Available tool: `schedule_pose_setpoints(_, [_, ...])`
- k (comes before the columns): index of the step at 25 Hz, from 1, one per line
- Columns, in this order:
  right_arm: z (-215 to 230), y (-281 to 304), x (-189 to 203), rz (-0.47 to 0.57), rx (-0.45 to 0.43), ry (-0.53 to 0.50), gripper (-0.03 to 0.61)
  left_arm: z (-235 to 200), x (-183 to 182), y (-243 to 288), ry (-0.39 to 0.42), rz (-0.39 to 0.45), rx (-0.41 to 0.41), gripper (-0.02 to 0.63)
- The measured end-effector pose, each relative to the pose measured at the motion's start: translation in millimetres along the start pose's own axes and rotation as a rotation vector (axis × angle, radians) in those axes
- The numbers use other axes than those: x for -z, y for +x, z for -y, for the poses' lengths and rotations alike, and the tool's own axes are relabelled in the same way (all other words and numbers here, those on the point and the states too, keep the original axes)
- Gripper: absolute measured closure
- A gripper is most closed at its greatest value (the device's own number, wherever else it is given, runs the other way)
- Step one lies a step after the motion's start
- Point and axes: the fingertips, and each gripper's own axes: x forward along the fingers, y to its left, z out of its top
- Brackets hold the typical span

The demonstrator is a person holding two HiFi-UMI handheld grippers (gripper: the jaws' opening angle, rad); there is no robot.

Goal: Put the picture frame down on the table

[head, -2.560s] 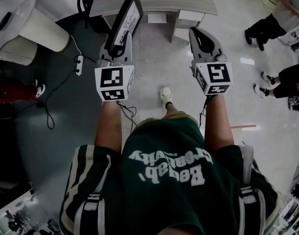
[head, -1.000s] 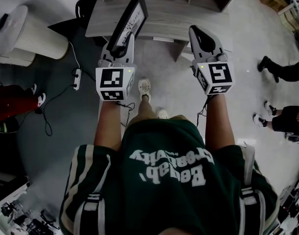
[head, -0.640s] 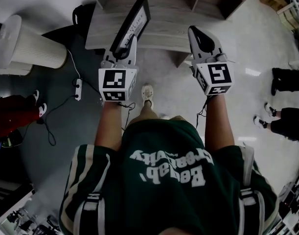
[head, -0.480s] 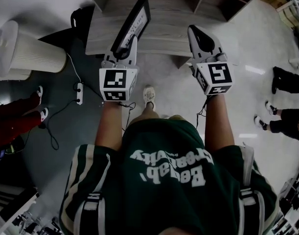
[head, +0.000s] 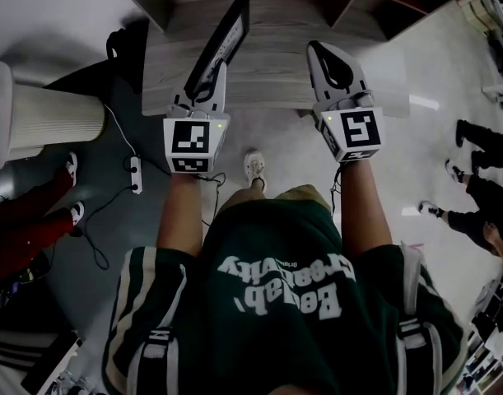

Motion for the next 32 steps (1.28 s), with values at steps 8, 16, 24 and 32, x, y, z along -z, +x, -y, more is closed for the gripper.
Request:
schedule_pose_setpoints(8, [-1.5, 63.1, 31.0, 0.055, -0.004, 0.004, 0.545, -32.5, 42.7, 41.5, -0.03, -0.038, 0.02, 0.588])
schedule_pose_setpoints(16, [6.1, 105.5, 78.0, 0.063, -0.024, -0.003, 0.545, -40.2, 85.2, 82.4, -0.025, -0.058, 0.02, 0.588])
schedule_pose_setpoints(24, [11.7, 139.4, 126.4, 0.018, -0.091, 0.019, 0.543, -50.2, 119.4, 125.3, 0.005, -0.071, 0.022, 0.588])
schedule_pose_setpoints(32, [29.9, 183.1, 157.8, 0.053, -0.138, 0.023, 0.543, -58.0, 145.6, 168.9, -0.04, -0.095, -0.025, 0.588])
